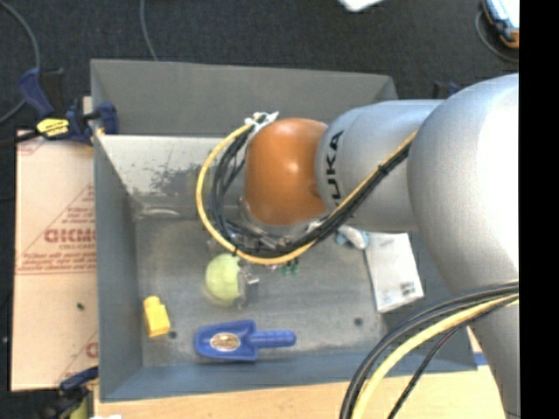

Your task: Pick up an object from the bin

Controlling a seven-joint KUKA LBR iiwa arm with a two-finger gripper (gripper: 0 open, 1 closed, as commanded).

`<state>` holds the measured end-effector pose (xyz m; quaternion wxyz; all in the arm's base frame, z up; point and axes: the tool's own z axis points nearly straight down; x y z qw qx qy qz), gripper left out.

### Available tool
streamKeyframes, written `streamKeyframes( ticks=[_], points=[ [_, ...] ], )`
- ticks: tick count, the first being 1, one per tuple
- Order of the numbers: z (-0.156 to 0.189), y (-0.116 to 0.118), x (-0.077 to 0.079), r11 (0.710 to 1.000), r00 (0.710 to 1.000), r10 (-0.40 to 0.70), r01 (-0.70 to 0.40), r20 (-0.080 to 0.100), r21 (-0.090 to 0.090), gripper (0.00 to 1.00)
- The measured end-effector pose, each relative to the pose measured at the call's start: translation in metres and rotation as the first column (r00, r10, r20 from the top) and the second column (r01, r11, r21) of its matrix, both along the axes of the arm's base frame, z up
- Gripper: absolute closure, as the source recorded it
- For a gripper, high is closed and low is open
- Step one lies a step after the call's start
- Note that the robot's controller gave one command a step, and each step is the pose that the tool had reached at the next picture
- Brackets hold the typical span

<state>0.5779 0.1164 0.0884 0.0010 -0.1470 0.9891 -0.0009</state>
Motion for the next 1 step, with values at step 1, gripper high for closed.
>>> streamKeyframes(
  ticks=[1],
  points=[
    [-0.0166, 0.0077, -0.0033, 0.997, 0.997, 0.074, -0.074, 0.003, 0.003, 1.00]
  ],
)
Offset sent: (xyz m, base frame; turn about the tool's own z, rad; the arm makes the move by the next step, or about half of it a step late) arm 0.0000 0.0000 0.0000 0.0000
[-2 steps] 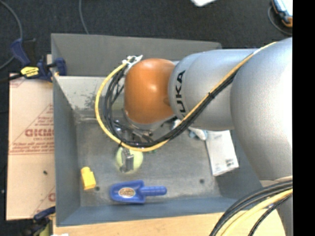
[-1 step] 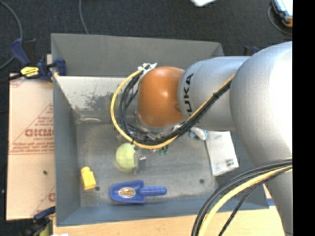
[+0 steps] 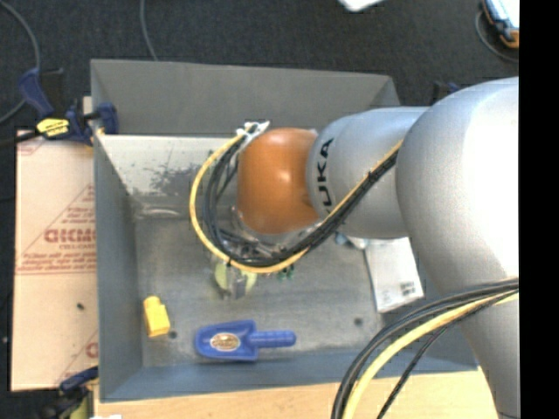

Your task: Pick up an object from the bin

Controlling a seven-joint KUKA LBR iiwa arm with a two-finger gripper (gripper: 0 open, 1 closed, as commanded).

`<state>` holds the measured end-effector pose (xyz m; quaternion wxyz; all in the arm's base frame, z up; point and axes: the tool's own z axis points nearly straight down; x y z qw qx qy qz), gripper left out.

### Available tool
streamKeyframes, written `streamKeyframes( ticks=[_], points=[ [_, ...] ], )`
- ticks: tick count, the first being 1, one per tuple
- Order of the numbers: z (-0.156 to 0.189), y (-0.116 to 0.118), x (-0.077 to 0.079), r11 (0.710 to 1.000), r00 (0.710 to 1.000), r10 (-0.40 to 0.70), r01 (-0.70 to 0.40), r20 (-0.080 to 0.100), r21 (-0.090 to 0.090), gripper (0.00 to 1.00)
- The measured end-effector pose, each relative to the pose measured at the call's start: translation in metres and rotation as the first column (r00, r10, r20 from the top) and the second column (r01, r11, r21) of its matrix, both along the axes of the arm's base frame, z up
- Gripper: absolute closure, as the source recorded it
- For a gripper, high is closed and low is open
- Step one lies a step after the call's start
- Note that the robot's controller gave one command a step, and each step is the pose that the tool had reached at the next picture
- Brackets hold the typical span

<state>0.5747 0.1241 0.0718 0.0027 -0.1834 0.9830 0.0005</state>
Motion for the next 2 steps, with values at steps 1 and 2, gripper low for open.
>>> streamKeyframes(
  ticks=[1, 2],
  points=[
    [0.000, 0.000, 0.000, 1.000, 1.000, -0.001, 0.001, 0.000, 0.001, 1.00],
    [0.121, -0.002, 0.008, 0.998, 0.998, 0.068, -0.068, 0.003, 0.001, 1.00]
  ],
)
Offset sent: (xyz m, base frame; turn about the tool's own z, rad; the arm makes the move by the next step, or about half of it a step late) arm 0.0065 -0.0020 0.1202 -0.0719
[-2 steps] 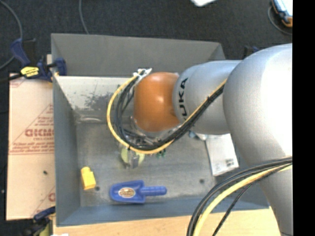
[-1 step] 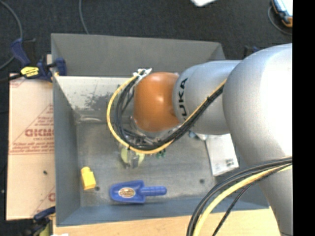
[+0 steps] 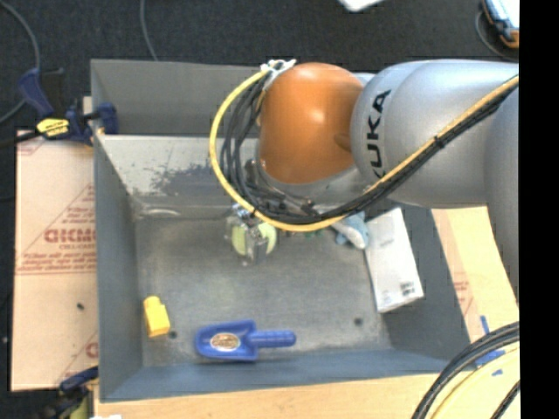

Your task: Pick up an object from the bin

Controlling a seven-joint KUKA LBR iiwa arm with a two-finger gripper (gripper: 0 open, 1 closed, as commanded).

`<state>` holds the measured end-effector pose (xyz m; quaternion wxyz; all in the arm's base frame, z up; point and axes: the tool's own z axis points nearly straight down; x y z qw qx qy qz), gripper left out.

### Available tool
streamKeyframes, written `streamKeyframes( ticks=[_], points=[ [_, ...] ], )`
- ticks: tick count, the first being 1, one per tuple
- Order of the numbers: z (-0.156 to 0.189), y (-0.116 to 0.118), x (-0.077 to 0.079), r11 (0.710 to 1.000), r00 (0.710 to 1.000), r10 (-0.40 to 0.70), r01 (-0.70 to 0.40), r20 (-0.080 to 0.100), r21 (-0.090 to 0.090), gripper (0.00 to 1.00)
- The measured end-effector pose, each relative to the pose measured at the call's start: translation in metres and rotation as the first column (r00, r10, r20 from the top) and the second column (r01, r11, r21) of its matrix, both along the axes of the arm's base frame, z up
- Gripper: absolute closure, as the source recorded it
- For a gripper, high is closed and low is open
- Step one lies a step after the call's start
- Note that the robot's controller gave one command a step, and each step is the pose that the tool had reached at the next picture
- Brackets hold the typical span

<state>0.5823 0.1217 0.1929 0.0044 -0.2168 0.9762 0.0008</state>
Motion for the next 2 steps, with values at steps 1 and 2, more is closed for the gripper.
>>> streamKeyframes(
  ticks=[1, 2],
  points=[
    [0.000, 0.000, 0.000, 1.000, 1.000, -0.001, 0.001, 0.000, 0.000, 1.00],
    [0.057, 0.005, 0.024, 1.000, 1.000, 0.009, -0.009, 0.011, 0.002, 1.00]
  ],
)
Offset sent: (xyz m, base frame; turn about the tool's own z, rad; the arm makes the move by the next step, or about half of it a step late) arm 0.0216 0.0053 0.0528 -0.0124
